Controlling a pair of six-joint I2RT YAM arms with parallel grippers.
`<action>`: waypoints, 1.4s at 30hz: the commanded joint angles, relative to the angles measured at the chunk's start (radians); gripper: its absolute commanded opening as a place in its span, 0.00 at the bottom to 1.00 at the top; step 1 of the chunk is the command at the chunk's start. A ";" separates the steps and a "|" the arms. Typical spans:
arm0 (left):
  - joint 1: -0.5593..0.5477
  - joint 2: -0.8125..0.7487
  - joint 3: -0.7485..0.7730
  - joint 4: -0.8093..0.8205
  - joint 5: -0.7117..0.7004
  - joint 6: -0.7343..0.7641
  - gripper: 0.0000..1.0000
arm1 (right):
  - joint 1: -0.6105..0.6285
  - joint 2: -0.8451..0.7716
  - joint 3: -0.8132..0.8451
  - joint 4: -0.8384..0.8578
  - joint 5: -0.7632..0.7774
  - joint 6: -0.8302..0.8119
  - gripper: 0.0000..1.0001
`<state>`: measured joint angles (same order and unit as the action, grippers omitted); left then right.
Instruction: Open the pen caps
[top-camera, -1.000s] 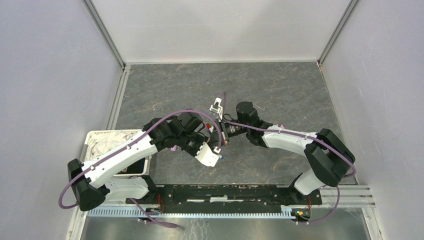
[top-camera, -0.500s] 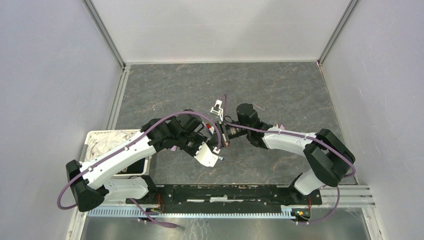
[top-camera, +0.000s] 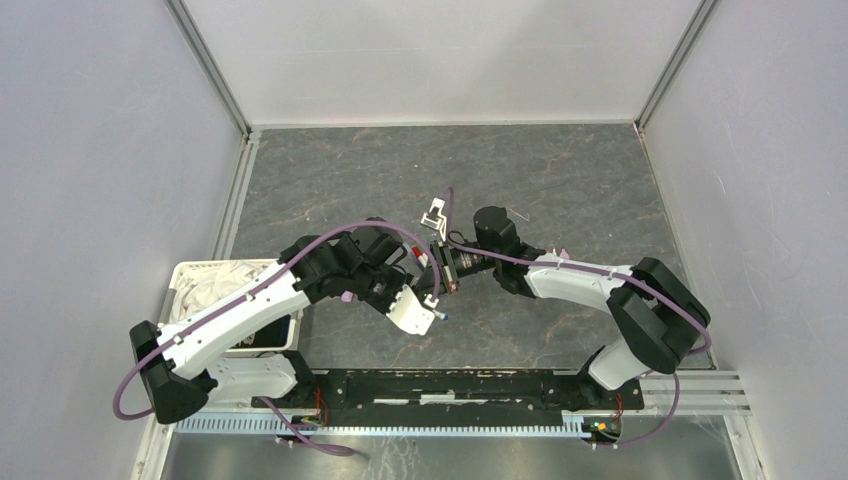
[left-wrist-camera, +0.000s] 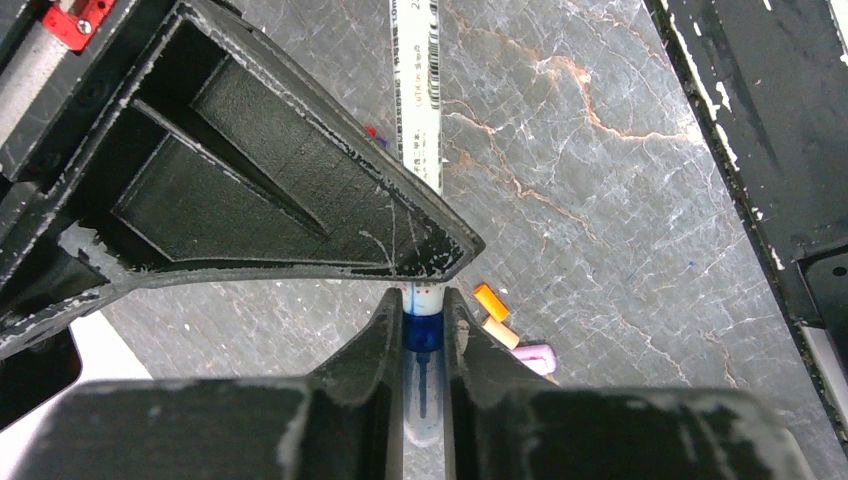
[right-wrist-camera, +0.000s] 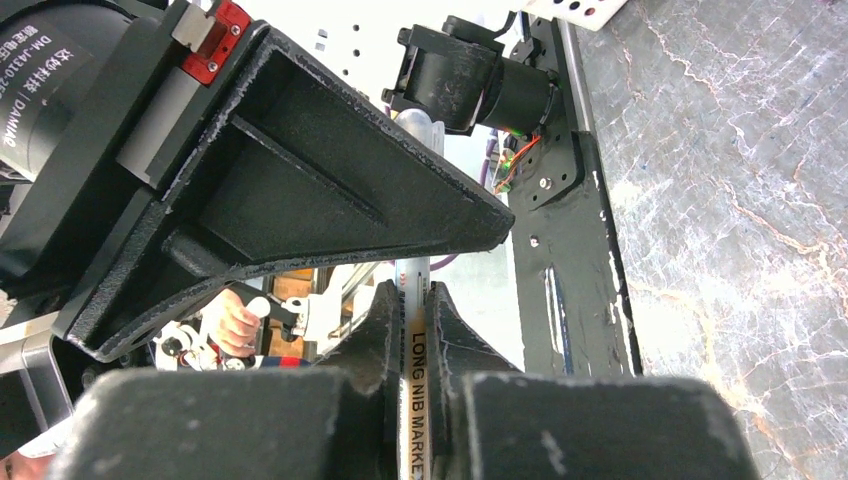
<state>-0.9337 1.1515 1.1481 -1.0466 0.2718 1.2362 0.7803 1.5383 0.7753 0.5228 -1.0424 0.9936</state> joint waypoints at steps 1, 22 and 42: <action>-0.014 -0.022 0.027 0.040 0.051 0.024 0.04 | 0.006 0.018 0.038 0.082 0.021 0.023 0.18; -0.051 -0.012 0.044 0.072 0.108 -0.037 0.02 | 0.058 0.169 0.171 0.388 0.070 0.221 0.14; 0.808 0.016 0.176 -0.267 0.070 0.896 0.02 | -0.057 -0.395 -0.491 -0.453 0.178 -0.291 0.00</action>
<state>-0.4828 1.1553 1.1671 -1.0595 0.6060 1.6489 0.7868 1.3624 0.6472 0.5144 -0.7116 0.8539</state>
